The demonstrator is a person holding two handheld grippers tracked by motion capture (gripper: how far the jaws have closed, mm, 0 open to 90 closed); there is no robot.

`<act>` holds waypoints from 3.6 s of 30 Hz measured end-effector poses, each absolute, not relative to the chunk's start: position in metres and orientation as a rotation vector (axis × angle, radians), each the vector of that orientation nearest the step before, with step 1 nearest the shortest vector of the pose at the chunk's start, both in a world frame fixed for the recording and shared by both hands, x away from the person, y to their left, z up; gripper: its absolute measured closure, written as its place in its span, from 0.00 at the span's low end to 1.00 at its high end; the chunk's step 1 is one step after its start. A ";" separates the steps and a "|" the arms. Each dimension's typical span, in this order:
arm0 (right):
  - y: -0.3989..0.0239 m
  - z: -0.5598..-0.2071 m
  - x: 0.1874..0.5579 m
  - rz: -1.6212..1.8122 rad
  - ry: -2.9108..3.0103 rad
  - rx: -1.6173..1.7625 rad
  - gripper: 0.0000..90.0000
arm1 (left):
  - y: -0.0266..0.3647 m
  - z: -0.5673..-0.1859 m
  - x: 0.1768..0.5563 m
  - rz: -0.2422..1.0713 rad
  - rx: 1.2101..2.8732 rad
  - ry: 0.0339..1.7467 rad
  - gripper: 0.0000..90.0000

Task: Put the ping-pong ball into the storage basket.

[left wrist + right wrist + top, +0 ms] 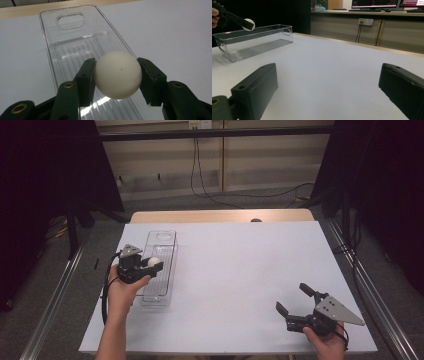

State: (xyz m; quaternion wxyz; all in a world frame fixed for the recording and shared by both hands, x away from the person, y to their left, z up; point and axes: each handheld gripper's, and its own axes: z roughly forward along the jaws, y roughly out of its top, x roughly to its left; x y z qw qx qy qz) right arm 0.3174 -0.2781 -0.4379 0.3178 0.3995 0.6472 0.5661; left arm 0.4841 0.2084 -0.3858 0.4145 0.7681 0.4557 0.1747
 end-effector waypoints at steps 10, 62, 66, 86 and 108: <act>-0.278 -0.438 0.317 1.486 1.708 1.047 0.02 | 0.208 -0.389 0.485 0.439 1.933 1.148 0.57; -0.279 -0.437 0.317 1.489 1.712 1.035 0.02 | 0.209 -0.398 0.486 0.423 1.966 1.165 0.56; -0.279 -0.437 0.317 1.487 1.707 1.042 0.02 | 0.208 -0.398 0.485 0.425 1.947 1.175 0.56; -0.279 -0.437 0.317 1.490 1.691 1.050 0.02 | 0.208 -0.399 0.485 0.425 1.963 1.175 0.56; -0.279 -0.437 0.317 1.492 1.709 1.043 0.02 | 0.209 -0.401 0.485 0.423 1.957 1.183 0.56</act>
